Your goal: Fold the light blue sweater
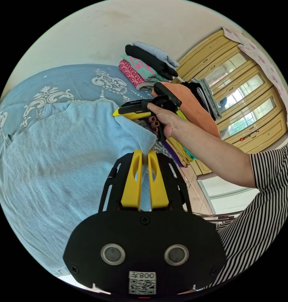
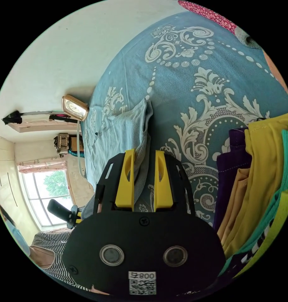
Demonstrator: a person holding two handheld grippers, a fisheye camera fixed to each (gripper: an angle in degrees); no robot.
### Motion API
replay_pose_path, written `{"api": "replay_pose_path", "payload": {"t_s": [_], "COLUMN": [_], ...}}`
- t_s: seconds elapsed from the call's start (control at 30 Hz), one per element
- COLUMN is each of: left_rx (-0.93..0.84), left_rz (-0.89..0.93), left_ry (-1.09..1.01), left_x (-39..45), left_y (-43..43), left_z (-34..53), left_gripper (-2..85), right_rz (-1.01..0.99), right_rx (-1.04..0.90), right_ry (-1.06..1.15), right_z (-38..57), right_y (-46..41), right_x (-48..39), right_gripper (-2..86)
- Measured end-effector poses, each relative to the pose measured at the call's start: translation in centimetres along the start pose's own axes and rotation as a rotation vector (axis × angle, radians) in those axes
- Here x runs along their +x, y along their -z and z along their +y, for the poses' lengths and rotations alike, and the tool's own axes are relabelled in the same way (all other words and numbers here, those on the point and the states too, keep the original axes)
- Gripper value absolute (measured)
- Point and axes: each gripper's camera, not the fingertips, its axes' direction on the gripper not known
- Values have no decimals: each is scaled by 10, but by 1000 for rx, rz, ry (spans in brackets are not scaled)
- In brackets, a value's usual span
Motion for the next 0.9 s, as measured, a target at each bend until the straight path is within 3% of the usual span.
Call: {"api": "replay_pose_path", "payload": {"t_s": [0.5,0.9], "left_rx": [-20,140], "left_rz": [67,164], "left_ry": [-46,3], "left_x": [-40,-116], "left_y": [-10,48], "left_z": [34,107], "left_gripper": [28,28], "right_rz": [-111,-274], "right_rx": [32,141], "right_ry": [13,90], "right_z": [-14,-4], "right_y": [-7,3], "right_x": [-35,-144], "right_gripper": [33,24]}}
